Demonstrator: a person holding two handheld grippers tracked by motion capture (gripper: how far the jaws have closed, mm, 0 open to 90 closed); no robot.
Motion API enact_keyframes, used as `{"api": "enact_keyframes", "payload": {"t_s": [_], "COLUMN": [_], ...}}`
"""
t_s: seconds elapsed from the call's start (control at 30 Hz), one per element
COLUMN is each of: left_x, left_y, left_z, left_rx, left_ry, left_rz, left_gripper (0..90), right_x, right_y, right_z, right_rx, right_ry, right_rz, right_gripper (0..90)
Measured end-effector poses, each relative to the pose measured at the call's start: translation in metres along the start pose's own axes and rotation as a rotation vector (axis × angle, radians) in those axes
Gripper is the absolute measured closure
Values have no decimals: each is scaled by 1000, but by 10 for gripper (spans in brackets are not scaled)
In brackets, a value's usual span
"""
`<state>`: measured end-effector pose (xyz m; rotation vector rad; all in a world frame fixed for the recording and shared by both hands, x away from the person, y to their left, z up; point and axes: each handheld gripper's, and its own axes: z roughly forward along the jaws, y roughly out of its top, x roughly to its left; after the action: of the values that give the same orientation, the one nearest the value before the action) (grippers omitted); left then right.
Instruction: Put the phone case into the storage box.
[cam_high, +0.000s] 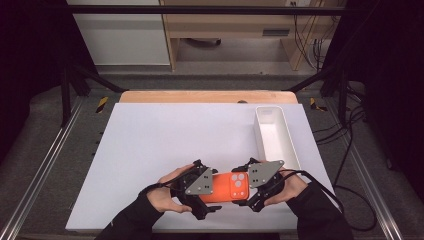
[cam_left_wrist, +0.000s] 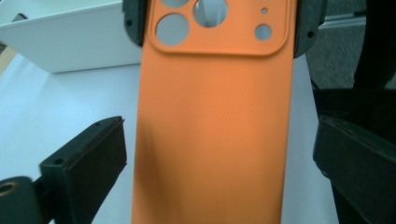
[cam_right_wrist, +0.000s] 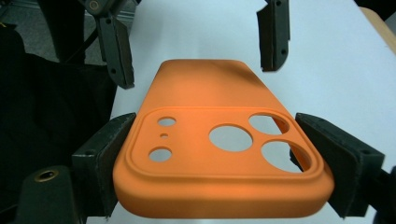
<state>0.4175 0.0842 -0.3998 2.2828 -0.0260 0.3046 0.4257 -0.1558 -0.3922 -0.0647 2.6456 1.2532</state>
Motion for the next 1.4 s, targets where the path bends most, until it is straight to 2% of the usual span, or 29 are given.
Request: {"api": "enact_keyframes", "payload": {"t_s": [0.17,0.3,0.5,0.9,1.4], "left_x": [6,10,11,10,11], "left_y": [-5,-11,-18,-23,-17], "left_z": [-7,-12,-15,-14,-9], "left_rx": [-37,-58,-67,-41,33], "left_ry": [30,31,17,-4,-38], "left_rz": [-81,-147,-190,-219,-203], "left_gripper": [0,0,0,0,0], "right_x": [-3,-4,-7,-10,-14], "right_y": [1,1,1,9,22], "right_z": [-10,-17,-24,-27,-23], "right_rx": [20,38,57,125,219], "right_ry": [-11,-17,-10,22,66], "right_rz": [10,18,38,43,58], "right_gripper": [164,164,164,164,164]}}
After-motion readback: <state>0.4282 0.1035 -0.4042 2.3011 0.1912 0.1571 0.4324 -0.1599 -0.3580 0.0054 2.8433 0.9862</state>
